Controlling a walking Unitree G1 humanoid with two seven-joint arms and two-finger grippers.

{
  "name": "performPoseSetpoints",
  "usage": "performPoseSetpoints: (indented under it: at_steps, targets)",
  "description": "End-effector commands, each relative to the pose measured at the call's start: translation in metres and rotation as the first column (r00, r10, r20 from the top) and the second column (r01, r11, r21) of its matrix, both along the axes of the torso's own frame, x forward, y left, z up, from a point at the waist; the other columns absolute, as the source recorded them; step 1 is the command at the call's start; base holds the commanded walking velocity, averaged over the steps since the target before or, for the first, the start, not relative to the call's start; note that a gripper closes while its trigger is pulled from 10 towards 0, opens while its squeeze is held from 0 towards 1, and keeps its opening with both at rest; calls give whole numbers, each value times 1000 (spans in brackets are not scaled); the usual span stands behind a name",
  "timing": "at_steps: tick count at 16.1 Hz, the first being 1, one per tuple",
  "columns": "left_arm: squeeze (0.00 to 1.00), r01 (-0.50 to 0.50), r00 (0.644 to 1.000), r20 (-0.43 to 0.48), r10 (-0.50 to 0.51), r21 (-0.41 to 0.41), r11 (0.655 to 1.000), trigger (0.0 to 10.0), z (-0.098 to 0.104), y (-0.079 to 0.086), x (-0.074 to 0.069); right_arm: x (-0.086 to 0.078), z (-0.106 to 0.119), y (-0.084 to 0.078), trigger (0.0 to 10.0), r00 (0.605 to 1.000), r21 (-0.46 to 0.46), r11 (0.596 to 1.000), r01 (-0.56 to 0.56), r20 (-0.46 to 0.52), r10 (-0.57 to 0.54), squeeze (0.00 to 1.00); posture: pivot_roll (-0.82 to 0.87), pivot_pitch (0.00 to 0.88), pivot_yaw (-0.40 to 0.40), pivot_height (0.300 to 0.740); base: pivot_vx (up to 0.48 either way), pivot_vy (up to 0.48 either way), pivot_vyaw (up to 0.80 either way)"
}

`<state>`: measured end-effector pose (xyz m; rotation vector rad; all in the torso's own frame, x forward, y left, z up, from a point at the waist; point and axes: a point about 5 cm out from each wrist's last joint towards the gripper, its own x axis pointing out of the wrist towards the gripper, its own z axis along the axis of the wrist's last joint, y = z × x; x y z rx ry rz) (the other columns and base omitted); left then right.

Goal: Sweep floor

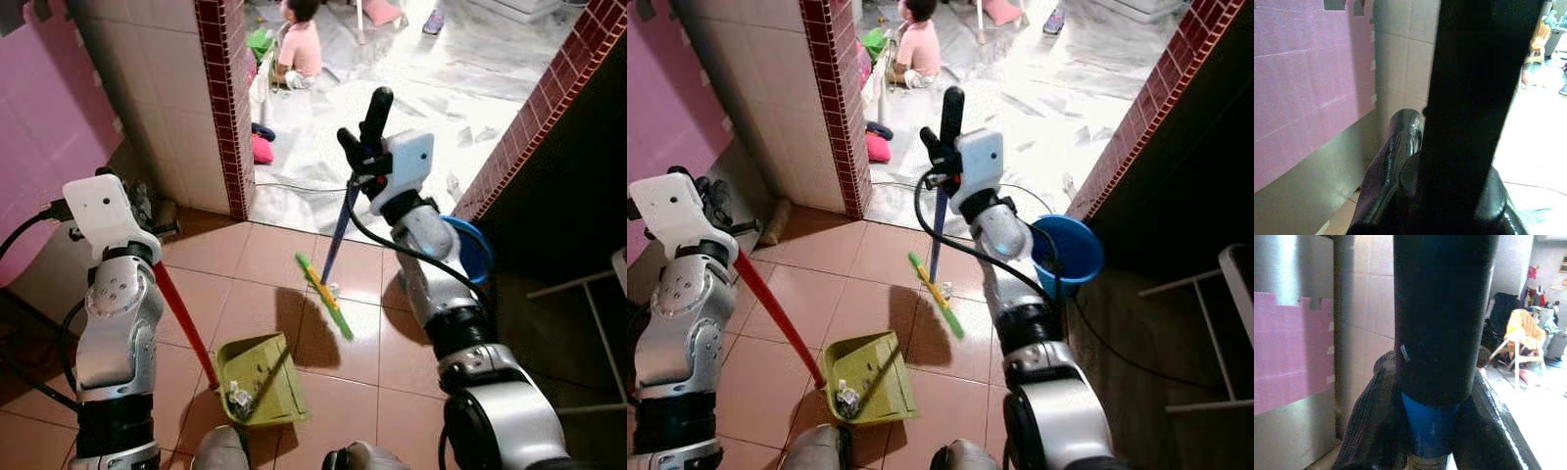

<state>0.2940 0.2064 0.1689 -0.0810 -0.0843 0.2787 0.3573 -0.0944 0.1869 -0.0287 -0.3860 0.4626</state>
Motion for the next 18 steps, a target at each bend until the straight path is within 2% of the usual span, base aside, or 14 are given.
performPoseSetpoints:
  at_steps: [1, 3, 4, 5, 7, 8, 9, 11, 12, 14, 16, 18]
  targets:
    - [0, 10, 998, 68, -10, 1, 1000, 10000, 15, -5, 3, -4, 14, -8, 10000, 998, 8, 1000, -9, 61, 8, 0, -9, 79, -56, 740, 0, 0, 0]
    - [0, 17, 997, 79, -17, -1, 1000, 10000, 16, -7, 6, -6, 21, -21, 10000, 993, -14, 999, 33, 110, -31, 0, -21, 74, -52, 740, 0, 0, 0]
    - [0, 23, 996, 85, -22, 0, 1000, 10000, 17, -8, 8, -9, 30, -29, 10000, 983, -37, 996, 79, 168, -71, 0, -26, 70, -49, 740, 0, 0, 0]
    - [0, 24, 996, 87, -24, 0, 1000, 10000, 18, -8, 8, -10, 32, -30, 10000, 981, -41, 995, 89, 179, -80, 0, -28, 69, -49, 740, 0, 0, 0]
    - [0, 53, 994, 92, -53, -2, 999, 10000, 19, -17, 12, -16, 36, -42, 10000, 945, -100, 965, 241, 249, -210, 0, -37, 60, -46, 740, 0, 0, 0]
    - [0, 66, 994, 92, -65, -8, 998, 10000, 18, -19, 12, -18, 30, -45, 10000, 943, -111, 958, 266, 235, -234, 0, -37, 56, -47, 740, 0, 0, 0]
    - [0, 87, 992, 92, -85, -17, 996, 10000, 17, -22, 12, -20, 18, -49, 10000, 947, -110, 952, 287, 180, -265, 0, -36, 54, -49, 740, 0, 0, 0]
    - [0, 96, 991, 93, -94, -27, 995, 10000, 16, -27, 11, -27, -11, -53, 10000, 954, -72, 951, 301, 7, -301, 0, -30, 51, -48, 740, 0, 0, 0]
    - [0, 93, 992, 93, -88, -55, 994, 10000, 16, -27, 12, -32, -20, -54, 10000, 952, -58, 952, 302, -33, -304, 0, -28, 52, -45, 740, 0, 0, 0]
    - [0, 97, 990, 105, -93, -35, 995, 10000, 18, -26, 13, -37, -29, -54, 10000, 948, -63, 950, 306, -69, -310, 0, -30, 52, -40, 740, 0, 0, 0]
    - [0, 108, 989, 101, -103, -39, 993, 10000, 18, -26, 15, -40, -40, -62, 10000, 926, -74, 934, 350, -124, -357, 0, -29, 50, -35, 740, 0, 0, 0]
    - [0, 116, 989, 98, -112, -36, 993, 10000, 17, -27, 15, -41, -47, -71, 10000, 886, -131, 899, 419, -155, -436, 0, -28, 49, -31, 740, 0, 0, 0]
